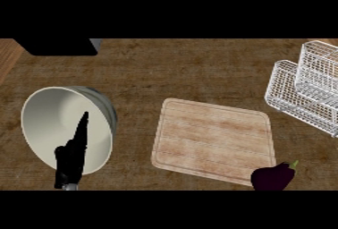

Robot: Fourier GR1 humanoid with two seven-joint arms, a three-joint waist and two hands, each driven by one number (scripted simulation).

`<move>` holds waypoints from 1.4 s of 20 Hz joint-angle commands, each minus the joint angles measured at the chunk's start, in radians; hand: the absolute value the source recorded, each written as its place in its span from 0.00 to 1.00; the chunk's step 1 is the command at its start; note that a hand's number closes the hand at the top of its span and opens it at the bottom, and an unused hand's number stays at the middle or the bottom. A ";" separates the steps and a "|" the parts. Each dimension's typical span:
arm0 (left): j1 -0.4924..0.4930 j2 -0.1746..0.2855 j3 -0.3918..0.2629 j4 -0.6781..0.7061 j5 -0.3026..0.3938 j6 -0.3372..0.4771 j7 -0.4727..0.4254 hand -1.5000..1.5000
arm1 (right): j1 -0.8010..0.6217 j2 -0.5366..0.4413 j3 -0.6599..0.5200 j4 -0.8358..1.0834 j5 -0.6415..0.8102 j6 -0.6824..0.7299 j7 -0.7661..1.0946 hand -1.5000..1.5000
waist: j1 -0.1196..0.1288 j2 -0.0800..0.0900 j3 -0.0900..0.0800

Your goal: Pick the cupcake from the cutting board and place it in the tiered basket

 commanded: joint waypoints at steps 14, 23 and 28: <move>-0.040 -0.018 0.013 0.067 -0.010 -0.023 0.029 0.50 | -0.355 0.085 0.464 0.219 0.205 -0.148 -0.051 1.00 | 0.018 0.013 -0.007; 0.027 -0.023 -0.010 -0.023 -0.041 -0.015 0.042 0.50 | -0.538 0.211 0.588 0.438 0.347 -0.225 -0.046 1.00 | 0.017 0.011 -0.006; -0.018 0.001 0.043 0.065 0.013 -0.075 0.010 0.50 | -0.612 0.279 0.559 0.591 0.312 -0.222 -0.104 1.00 | 0.020 0.015 -0.006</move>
